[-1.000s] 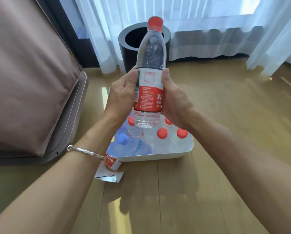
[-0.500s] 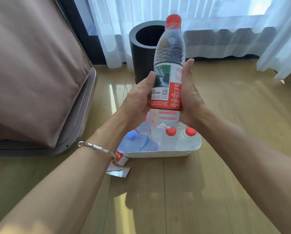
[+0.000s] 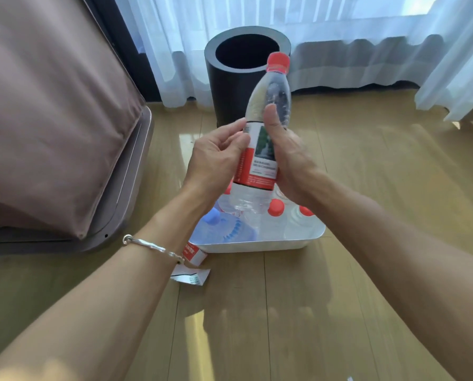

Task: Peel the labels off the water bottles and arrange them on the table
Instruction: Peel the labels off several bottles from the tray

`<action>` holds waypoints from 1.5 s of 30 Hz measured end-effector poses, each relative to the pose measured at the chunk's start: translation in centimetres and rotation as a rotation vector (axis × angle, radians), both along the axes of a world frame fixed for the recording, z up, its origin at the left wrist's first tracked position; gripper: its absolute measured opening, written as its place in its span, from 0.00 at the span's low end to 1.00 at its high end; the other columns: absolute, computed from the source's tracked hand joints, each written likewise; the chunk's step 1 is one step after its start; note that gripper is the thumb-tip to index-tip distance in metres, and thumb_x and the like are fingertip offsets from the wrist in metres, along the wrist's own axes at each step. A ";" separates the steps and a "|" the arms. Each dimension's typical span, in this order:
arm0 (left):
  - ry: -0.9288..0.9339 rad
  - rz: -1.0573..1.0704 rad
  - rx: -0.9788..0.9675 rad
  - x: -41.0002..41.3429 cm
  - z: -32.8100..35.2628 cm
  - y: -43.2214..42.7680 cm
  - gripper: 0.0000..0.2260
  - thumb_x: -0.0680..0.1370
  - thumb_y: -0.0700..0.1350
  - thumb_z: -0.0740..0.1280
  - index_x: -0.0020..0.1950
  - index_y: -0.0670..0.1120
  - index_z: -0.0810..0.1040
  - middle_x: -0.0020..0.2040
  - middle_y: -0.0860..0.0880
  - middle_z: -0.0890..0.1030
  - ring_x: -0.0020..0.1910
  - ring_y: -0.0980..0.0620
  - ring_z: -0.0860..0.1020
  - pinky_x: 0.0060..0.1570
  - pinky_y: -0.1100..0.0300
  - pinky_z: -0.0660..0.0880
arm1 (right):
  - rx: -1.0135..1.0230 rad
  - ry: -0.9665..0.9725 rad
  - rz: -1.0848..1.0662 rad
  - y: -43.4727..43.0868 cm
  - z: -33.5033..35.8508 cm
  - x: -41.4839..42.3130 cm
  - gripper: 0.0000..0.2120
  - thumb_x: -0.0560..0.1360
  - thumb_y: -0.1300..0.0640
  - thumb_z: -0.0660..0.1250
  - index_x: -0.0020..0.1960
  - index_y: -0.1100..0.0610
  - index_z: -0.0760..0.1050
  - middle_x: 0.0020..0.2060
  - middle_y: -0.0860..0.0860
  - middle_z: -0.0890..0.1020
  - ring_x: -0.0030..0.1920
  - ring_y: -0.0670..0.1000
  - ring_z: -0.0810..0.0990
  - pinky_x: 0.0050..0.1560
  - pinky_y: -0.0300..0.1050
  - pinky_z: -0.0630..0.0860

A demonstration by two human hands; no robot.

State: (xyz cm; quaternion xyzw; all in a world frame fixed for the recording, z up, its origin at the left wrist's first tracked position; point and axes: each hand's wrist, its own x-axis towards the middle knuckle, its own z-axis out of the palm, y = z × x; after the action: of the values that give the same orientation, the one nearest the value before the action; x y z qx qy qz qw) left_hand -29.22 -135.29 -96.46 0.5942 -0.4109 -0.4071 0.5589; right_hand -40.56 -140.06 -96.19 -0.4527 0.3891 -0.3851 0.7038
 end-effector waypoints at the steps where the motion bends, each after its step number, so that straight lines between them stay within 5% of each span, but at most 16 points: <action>1: -0.013 -0.010 -0.004 -0.2 -0.1 0.0 0.15 0.81 0.39 0.65 0.68 0.42 0.76 0.48 0.54 0.84 0.44 0.59 0.84 0.45 0.63 0.80 | 0.017 -0.038 -0.014 0.1 0.1 -0.3 0.33 0.72 0.35 0.64 0.59 0.64 0.76 0.55 0.66 0.82 0.55 0.65 0.82 0.59 0.62 0.78; 6: 0.065 -0.200 0.049 -1.4 0.1 -0.8 0.24 0.82 0.55 0.60 0.76 0.49 0.65 0.67 0.45 0.77 0.62 0.47 0.79 0.61 0.49 0.77 | -0.039 -0.020 -0.114 0.1 0.2 -0.5 0.24 0.81 0.39 0.54 0.51 0.57 0.79 0.42 0.58 0.85 0.46 0.59 0.85 0.52 0.56 0.83; 10: 0.114 -0.285 0.136 -1.5 0.3 -0.7 0.21 0.85 0.55 0.51 0.71 0.43 0.69 0.59 0.38 0.80 0.54 0.42 0.82 0.54 0.50 0.81 | -0.122 0.084 -0.062 0.0 0.1 -0.8 0.25 0.83 0.41 0.49 0.45 0.55 0.78 0.34 0.51 0.84 0.37 0.51 0.85 0.42 0.46 0.83; 16: 0.036 -0.269 0.140 0.2 0.3 0.0 0.14 0.84 0.51 0.59 0.62 0.46 0.76 0.47 0.45 0.83 0.43 0.50 0.83 0.43 0.57 0.80 | -0.162 0.203 0.021 -0.4 -0.8 -0.5 0.24 0.83 0.40 0.46 0.53 0.51 0.77 0.40 0.49 0.85 0.43 0.50 0.86 0.46 0.45 0.84; 19: 0.081 -0.111 0.066 0.0 0.0 -0.1 0.10 0.82 0.47 0.64 0.62 0.47 0.78 0.46 0.47 0.84 0.43 0.51 0.83 0.43 0.59 0.81 | -0.200 0.245 0.010 -0.6 -0.7 0.0 0.18 0.83 0.42 0.54 0.54 0.53 0.77 0.44 0.51 0.86 0.44 0.49 0.86 0.49 0.49 0.83; 23: 0.128 -0.044 0.033 0.4 0.2 -0.5 0.15 0.82 0.48 0.65 0.68 0.47 0.76 0.51 0.45 0.84 0.46 0.50 0.84 0.48 0.54 0.82 | -0.307 0.320 -0.008 -0.8 0.0 0.2 0.16 0.79 0.45 0.64 0.59 0.54 0.78 0.49 0.54 0.85 0.50 0.54 0.85 0.55 0.58 0.81; 28: 0.113 -0.008 0.077 1.3 1.0 -0.4 0.19 0.83 0.47 0.62 0.74 0.49 0.71 0.47 0.53 0.82 0.33 0.62 0.81 0.31 0.68 0.75 | -0.275 0.297 0.128 -1.4 0.8 -1.2 0.14 0.83 0.54 0.58 0.61 0.61 0.77 0.51 0.57 0.84 0.49 0.54 0.84 0.52 0.51 0.83; 32: 0.080 -0.011 0.091 1.1 0.9 -0.4 0.18 0.83 0.48 0.60 0.73 0.47 0.71 0.49 0.51 0.83 0.34 0.63 0.81 0.33 0.69 0.75 | -0.303 0.350 0.113 -1.2 0.5 -1.6 0.15 0.83 0.59 0.55 0.60 0.65 0.77 0.46 0.53 0.84 0.42 0.46 0.84 0.40 0.42 0.81; 38: 0.014 -0.024 0.083 1.2 0.9 -0.3 0.18 0.83 0.49 0.60 0.73 0.50 0.72 0.48 0.55 0.84 0.38 0.62 0.82 0.36 0.68 0.76 | -0.354 0.429 0.060 -1.7 0.4 -1.8 0.13 0.80 0.55 0.60 0.56 0.60 0.80 0.48 0.54 0.86 0.47 0.51 0.86 0.46 0.55 0.84; 45: 0.001 -0.041 0.043 0.6 1.3 0.1 0.18 0.83 0.46 0.62 0.73 0.50 0.72 0.48 0.55 0.83 0.38 0.62 0.82 0.37 0.67 0.77 | -0.379 0.455 0.019 -1.6 0.4 -2.1 0.14 0.78 0.51 0.65 0.55 0.60 0.80 0.45 0.52 0.86 0.44 0.49 0.86 0.44 0.51 0.84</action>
State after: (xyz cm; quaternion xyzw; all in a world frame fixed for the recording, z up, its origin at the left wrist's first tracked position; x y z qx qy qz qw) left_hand -28.63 -135.15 -95.13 0.5973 -0.4140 -0.4275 0.5377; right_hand -42.66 -141.62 -95.79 -0.6543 0.4540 -0.3330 0.5049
